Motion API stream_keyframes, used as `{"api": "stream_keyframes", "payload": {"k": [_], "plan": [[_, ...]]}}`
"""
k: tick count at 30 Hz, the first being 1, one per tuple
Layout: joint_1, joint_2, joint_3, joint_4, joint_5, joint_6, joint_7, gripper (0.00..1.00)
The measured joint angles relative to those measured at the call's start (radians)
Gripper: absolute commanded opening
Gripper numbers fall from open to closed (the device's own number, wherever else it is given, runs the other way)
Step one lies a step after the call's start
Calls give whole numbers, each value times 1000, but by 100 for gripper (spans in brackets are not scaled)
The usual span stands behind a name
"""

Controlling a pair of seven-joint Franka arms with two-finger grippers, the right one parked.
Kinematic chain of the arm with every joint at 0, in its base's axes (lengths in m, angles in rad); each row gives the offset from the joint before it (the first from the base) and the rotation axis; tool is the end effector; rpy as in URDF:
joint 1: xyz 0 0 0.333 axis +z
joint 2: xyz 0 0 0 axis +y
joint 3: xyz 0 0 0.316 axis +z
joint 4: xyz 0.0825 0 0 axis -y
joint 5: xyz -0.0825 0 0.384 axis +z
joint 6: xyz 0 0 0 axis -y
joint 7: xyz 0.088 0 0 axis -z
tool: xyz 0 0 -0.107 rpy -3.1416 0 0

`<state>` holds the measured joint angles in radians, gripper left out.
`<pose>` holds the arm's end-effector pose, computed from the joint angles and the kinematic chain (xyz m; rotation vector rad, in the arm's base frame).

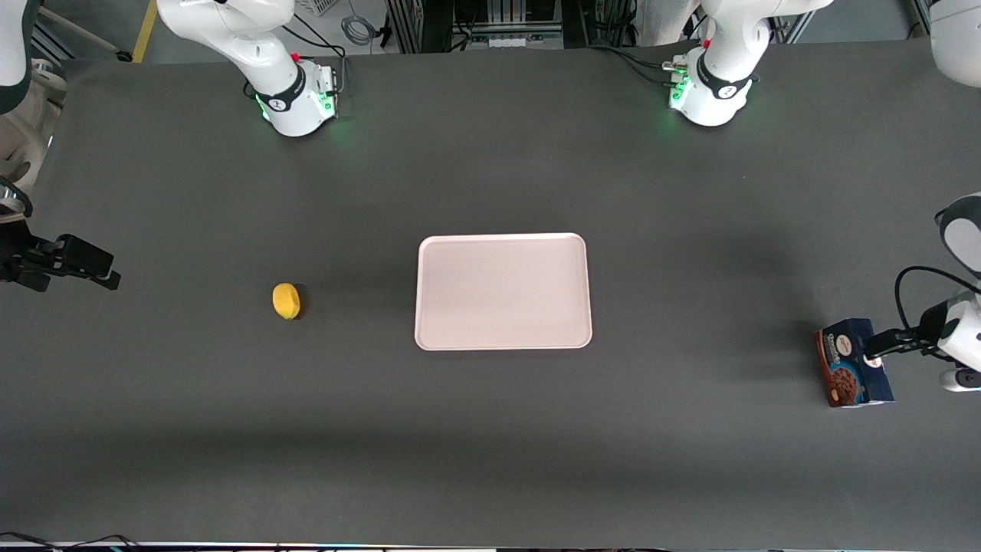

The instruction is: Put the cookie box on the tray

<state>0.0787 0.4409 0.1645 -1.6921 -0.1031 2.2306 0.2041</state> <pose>0.6599 0.1482 0.3542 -3.1268 -0.1235 -0.1651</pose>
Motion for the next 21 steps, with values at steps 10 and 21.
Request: {"api": "stream_keyframes", "payload": {"k": [10,21], "plan": [[2,75,-2,0,0,28,4,100],[8,143,-5,0,-1,93,61,100]]}}
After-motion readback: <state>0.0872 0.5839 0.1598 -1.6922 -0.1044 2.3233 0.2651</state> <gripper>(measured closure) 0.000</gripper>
